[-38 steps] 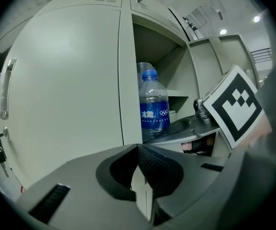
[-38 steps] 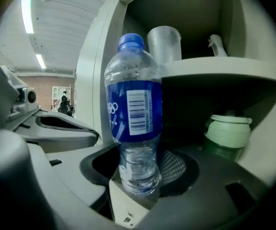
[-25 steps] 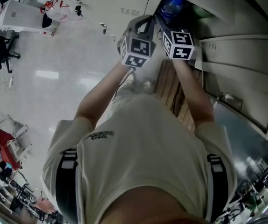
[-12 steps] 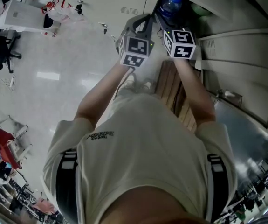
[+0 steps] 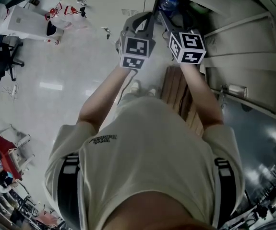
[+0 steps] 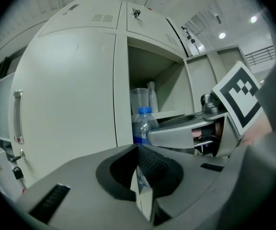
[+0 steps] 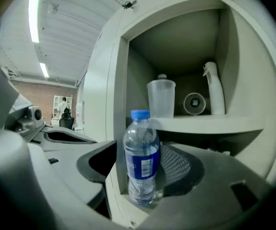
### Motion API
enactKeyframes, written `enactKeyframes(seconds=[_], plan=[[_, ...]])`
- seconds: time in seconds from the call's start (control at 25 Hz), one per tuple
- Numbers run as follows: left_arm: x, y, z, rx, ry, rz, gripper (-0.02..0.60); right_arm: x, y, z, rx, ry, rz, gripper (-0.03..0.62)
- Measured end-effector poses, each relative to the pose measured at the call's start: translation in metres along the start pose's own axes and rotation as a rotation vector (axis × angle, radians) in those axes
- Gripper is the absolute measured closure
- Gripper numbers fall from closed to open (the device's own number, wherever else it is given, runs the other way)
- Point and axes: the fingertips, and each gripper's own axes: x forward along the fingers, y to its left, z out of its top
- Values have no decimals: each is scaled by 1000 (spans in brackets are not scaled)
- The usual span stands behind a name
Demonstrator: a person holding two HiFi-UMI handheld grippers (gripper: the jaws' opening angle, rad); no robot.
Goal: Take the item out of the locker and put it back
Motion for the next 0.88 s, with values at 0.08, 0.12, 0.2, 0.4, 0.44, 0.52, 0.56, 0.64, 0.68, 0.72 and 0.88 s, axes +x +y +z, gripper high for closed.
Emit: enactKeyframes(seconds=[0.08, 0.12, 0.2, 0.4, 0.44, 0.52, 0.56, 0.64, 0.68, 0.72, 0.88], plan=[[-7, 0, 16, 7, -26, 2, 568, -11, 1, 17, 2, -35, -1, 302], [-10, 0, 25, 10, -40, 3, 568, -17, 1, 27, 3, -54, -1, 303], [-19, 1, 42, 16, -71, 4, 568, -30, 3, 45, 10, -94, 1, 303], [-40, -1, 84, 40, -148, 1, 568, -70, 2, 94, 40, -218, -24, 433], [-45, -2, 92, 43, -162, -2, 568, -78, 3, 103, 40, -235, -27, 436], [-55, -5, 108, 48, -194, -10, 568, -94, 6, 117, 37, -248, -23, 436], [-60, -7, 116, 51, -211, -15, 568, -102, 8, 124, 36, -253, -17, 436], [-71, -10, 131, 60, -246, -24, 568, -117, 13, 136, 32, -275, -5, 461], [-78, -12, 139, 64, -265, -28, 568, -124, 16, 142, 30, -290, 0, 493], [-85, -13, 147, 69, -285, -31, 568, -132, 18, 147, 30, -305, 5, 496], [-110, -17, 175, 79, -350, -41, 568, -155, 26, 163, 21, -352, 19, 503]])
